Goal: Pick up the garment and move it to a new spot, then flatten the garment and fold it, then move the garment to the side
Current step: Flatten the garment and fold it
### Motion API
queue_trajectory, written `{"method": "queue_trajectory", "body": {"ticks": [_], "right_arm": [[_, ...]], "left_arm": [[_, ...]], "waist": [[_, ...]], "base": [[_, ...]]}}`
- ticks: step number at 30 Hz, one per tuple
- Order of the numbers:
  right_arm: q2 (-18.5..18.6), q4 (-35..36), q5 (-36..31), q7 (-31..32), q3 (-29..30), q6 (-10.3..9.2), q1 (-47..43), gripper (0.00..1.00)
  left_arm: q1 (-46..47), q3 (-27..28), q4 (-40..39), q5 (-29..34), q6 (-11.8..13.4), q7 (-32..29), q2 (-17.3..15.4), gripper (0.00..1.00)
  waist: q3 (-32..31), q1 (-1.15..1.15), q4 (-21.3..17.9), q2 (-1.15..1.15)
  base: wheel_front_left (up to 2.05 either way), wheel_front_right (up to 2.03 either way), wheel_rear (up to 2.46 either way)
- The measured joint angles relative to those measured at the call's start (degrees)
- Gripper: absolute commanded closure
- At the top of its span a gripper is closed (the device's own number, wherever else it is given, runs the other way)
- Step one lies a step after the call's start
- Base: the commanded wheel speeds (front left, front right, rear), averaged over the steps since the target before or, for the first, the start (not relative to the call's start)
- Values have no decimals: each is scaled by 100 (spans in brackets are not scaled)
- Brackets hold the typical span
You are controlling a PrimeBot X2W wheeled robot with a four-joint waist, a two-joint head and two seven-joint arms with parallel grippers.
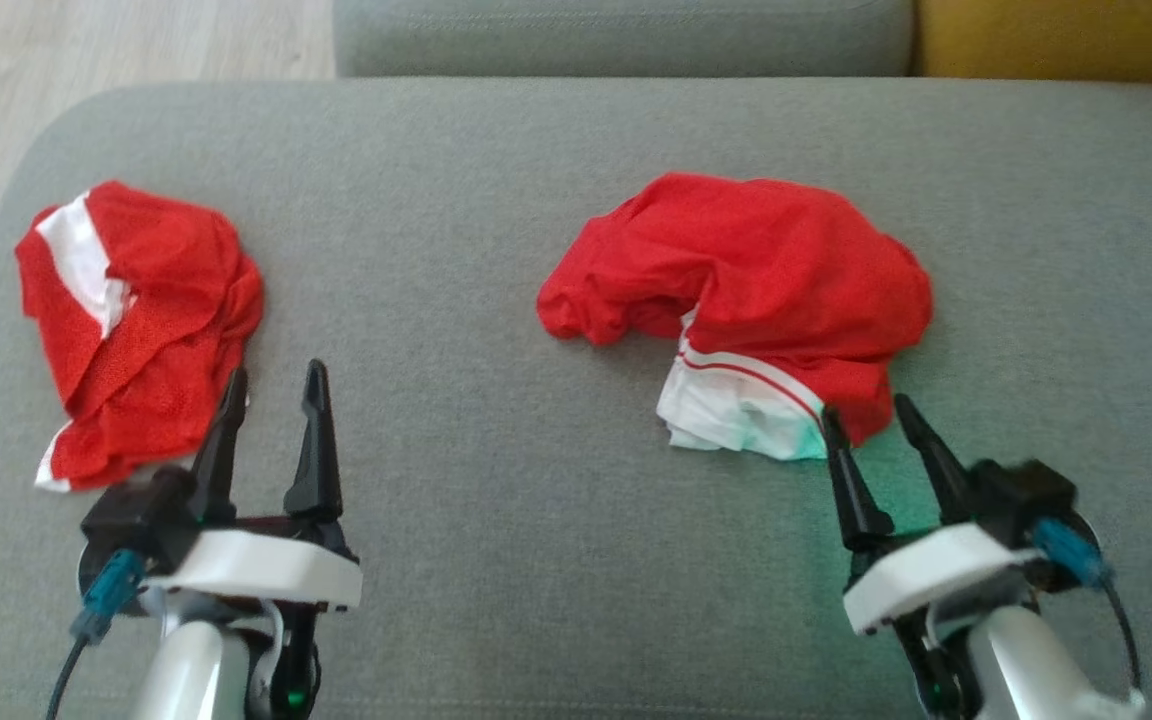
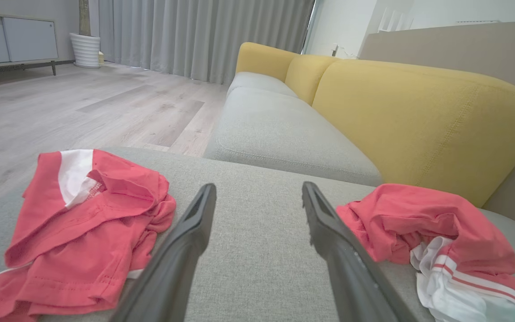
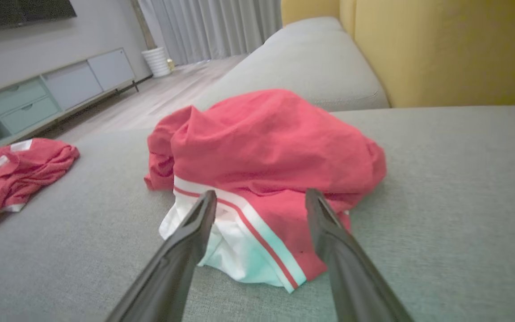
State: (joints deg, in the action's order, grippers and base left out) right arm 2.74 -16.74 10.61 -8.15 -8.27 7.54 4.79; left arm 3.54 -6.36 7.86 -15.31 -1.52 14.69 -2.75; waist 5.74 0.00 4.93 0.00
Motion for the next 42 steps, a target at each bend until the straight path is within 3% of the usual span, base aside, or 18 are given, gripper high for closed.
{"method": "queue_trajectory", "body": {"ticks": [10,19,20,21,27,33,42], "right_arm": [[5,-1151,-216,616,278,0,764,0],[5,-1867,-312,614,332,0,1175,0],[5,-1937,-312,609,330,0,1228,59],[5,-1989,-313,550,341,0,1261,100],[-11,-2258,-313,220,565,0,1391,100],[-5,-2239,-578,-45,1636,0,1408,100],[-1,-790,-1449,472,3438,0,1865,100]], "left_arm": [[141,-218,26,-71,77,0,5,0],[274,-260,19,-149,168,0,12,0],[274,-265,20,-149,177,0,12,0],[274,-270,20,-148,177,0,13,0],[295,-207,21,-124,172,0,15,0],[288,-207,25,-89,169,0,18,0],[68,-245,68,-91,170,0,18,0]], "waist": [[393,0,329,0],[559,0,398,0],[564,0,386,0],[567,0,375,0],[531,0,253,0],[283,0,97,0],[-198,0,-137,0]], "base": [[0,0,0],[0,0,0],[0,0,0],[0,0,0],[0,0,0],[0,0,0],[0,0,0]]}}
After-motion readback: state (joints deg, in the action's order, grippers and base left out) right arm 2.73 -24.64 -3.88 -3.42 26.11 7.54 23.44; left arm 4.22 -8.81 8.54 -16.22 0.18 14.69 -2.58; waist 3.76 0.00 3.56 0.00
